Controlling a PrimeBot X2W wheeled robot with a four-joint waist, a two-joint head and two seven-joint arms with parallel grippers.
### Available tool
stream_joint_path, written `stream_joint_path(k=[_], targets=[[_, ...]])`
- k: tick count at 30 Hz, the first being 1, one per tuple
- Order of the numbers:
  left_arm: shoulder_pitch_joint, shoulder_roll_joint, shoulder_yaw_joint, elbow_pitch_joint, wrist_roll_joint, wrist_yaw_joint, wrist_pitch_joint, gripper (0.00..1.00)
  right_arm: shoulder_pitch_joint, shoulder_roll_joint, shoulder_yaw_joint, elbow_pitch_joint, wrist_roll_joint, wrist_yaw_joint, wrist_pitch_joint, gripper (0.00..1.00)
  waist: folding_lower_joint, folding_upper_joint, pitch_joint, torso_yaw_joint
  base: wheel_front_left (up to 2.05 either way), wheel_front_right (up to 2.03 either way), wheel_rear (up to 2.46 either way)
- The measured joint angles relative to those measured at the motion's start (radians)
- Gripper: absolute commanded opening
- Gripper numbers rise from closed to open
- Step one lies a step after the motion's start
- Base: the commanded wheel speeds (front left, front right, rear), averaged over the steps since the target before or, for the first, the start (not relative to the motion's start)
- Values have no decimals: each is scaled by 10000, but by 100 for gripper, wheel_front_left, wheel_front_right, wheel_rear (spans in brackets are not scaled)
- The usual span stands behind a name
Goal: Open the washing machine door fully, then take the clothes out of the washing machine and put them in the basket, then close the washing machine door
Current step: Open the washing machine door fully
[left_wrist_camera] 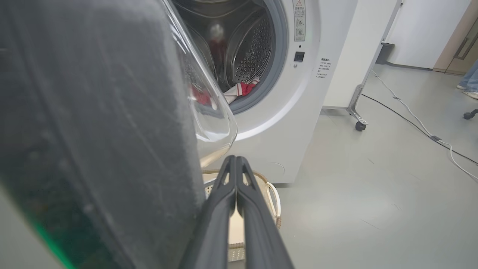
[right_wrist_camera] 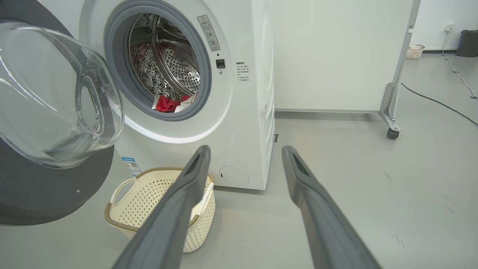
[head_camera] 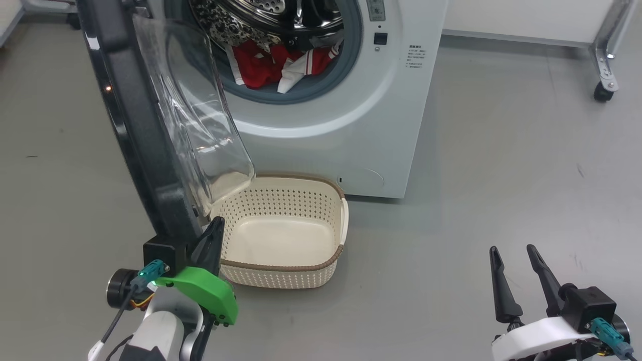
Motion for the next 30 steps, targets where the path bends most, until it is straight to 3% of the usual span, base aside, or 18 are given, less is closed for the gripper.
stream_joint_path(k=[17,30], targets=[[-9,65,683,309,-518,293,-399,0,175,23,132,40,-291,150,0,100,0,0,-34,1565,0,0,0],[-223,782,1900,282,-1055,571,-587,0,157,-15,353,31,-485,228,2,100,0,0,667,1781,0,0,0]])
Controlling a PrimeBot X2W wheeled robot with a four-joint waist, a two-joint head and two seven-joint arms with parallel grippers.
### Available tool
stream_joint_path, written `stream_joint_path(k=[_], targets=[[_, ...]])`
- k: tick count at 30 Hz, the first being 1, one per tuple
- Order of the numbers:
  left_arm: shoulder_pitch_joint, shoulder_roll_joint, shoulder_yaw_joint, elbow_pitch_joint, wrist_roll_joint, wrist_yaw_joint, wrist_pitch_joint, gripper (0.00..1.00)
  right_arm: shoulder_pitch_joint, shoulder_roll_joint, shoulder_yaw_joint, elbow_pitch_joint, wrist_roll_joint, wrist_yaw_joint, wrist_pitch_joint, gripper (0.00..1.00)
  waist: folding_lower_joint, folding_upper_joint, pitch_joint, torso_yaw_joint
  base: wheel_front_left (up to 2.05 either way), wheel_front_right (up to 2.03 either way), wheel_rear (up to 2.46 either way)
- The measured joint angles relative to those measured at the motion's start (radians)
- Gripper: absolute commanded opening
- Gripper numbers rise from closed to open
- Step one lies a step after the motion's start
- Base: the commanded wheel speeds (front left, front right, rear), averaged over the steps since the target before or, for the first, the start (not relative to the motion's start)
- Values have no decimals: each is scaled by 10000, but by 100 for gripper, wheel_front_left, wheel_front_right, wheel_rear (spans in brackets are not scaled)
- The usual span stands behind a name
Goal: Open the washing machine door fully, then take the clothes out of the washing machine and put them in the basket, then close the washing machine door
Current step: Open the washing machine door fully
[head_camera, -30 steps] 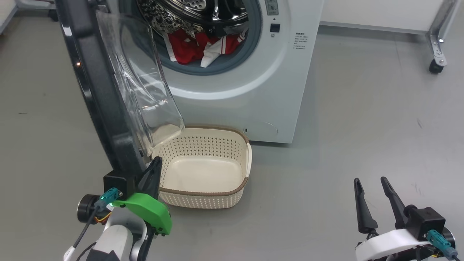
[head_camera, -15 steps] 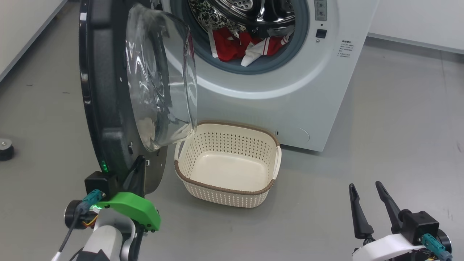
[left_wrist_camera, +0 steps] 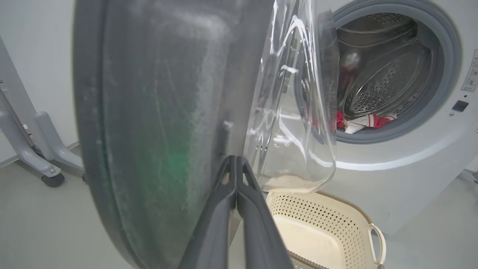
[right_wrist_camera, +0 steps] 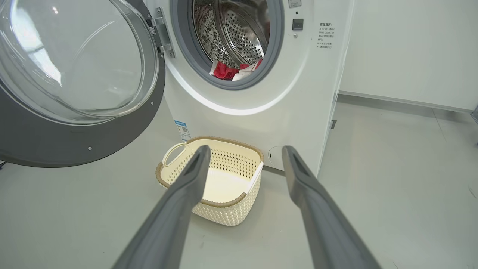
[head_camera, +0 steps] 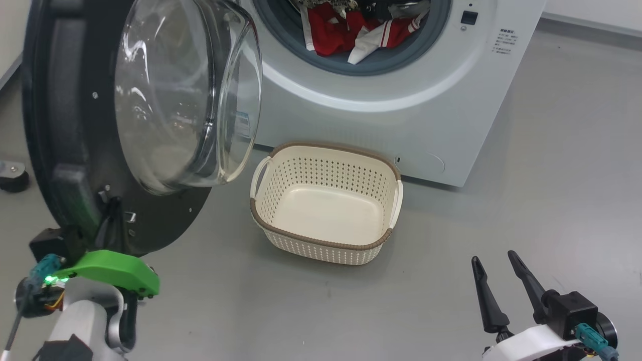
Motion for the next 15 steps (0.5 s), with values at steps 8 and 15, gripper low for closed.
stream_joint_path(k=[8,15], targets=[[-388,617,861,-29,-351,128,-27,0,-277,-190,86,-134,-201,10,136,100,0,0,663,-6,0,0,0],[-893,1262,1595,38,-788,130,17,0,-621,-460,100,-355,-430,12,341,100,0,0,1421,-113,0,0,0]])
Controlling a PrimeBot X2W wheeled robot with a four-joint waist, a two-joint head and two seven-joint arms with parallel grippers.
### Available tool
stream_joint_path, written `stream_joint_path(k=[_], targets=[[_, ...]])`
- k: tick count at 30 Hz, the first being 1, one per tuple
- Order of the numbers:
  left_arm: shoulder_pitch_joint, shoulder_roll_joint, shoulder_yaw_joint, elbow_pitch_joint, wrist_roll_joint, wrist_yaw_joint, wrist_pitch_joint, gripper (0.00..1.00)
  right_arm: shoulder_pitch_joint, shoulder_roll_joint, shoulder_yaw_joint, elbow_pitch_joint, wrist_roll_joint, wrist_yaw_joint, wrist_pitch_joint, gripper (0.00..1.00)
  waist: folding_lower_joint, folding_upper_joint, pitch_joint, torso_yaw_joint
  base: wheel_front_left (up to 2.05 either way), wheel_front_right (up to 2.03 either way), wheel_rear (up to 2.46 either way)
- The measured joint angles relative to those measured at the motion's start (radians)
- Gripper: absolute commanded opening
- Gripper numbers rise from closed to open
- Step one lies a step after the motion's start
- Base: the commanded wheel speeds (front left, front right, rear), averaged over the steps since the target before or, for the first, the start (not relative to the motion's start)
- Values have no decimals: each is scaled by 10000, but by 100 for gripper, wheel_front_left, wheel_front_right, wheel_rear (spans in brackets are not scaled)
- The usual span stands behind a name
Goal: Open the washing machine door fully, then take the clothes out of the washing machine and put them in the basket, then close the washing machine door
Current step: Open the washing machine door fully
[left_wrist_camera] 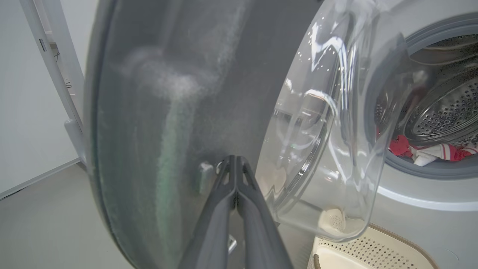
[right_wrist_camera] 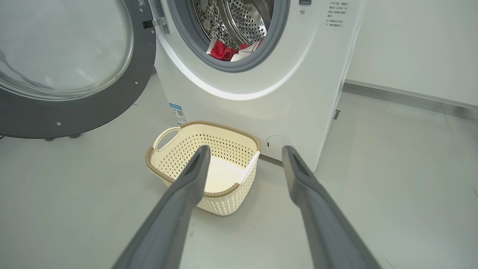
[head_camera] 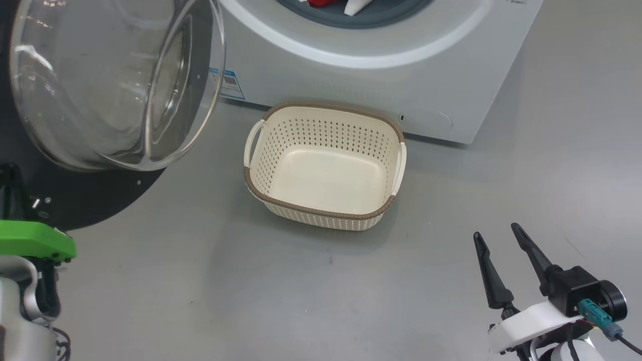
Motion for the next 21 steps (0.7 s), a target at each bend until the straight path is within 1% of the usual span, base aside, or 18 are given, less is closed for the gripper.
stream_joint_path(k=[8,13,18,21], targets=[[-569,581,428,176,-249,-2,186,0,-256,-215,-29,-307,-127,-2,144,100,0,0,819,-139,0,0,0],[-986,732,782,454,-616,-15,280,0,-406,-343,-104,-435,-192,-4,224,100,0,0,1336,-205,0,0,0],[-1263,1018,1028,863,-662,-19,274,0,-544,-422,-180,-491,-201,-10,234,100,0,0,1771,-248,0,0,0],[-1386,1045,1072,1103,-700,-73,261,0,-584,-460,-242,-487,-199,-13,234,100,0,0,1933,-252,0,0,0]])
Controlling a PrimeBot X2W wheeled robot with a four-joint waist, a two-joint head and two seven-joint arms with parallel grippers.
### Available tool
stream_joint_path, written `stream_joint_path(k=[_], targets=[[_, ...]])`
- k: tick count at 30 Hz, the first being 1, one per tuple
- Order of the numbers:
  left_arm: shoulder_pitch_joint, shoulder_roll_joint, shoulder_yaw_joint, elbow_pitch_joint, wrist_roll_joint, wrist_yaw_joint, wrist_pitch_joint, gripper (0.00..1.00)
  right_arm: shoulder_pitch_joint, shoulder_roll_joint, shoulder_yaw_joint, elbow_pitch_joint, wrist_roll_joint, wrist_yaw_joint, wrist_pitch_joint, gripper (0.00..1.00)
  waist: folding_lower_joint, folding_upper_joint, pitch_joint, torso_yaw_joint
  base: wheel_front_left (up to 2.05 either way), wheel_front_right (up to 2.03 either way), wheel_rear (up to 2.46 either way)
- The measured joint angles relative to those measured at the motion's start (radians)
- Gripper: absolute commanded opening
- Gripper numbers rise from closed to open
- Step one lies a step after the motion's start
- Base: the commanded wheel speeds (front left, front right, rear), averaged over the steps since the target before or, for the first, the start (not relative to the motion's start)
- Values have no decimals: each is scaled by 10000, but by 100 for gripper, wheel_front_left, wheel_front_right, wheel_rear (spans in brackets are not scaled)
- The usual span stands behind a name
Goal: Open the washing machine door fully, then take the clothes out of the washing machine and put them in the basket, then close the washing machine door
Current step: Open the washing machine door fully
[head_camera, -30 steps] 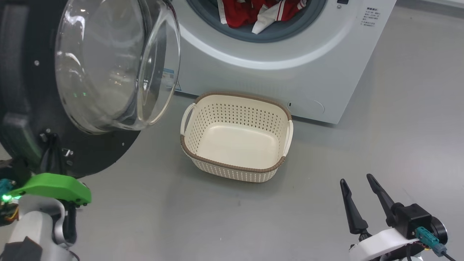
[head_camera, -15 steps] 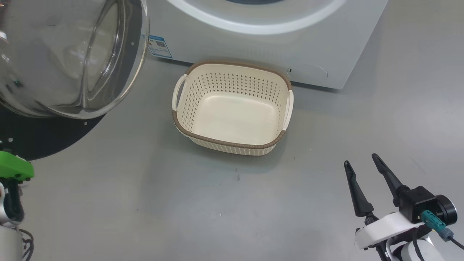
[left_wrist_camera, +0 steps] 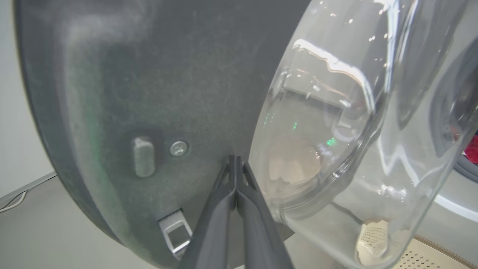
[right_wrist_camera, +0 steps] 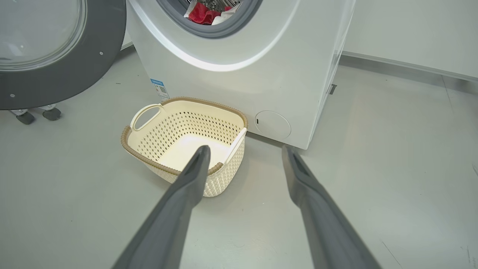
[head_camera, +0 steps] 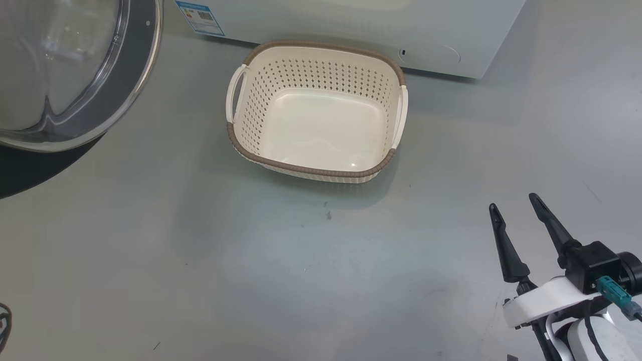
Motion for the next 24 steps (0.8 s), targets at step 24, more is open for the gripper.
stream_joint_path(k=[24], targets=[[-248,-109,-819,1137,474,-654,-612,0,-239,219,-19,504,100,0,-153,100,0,0,-669,20,0,0,0]])
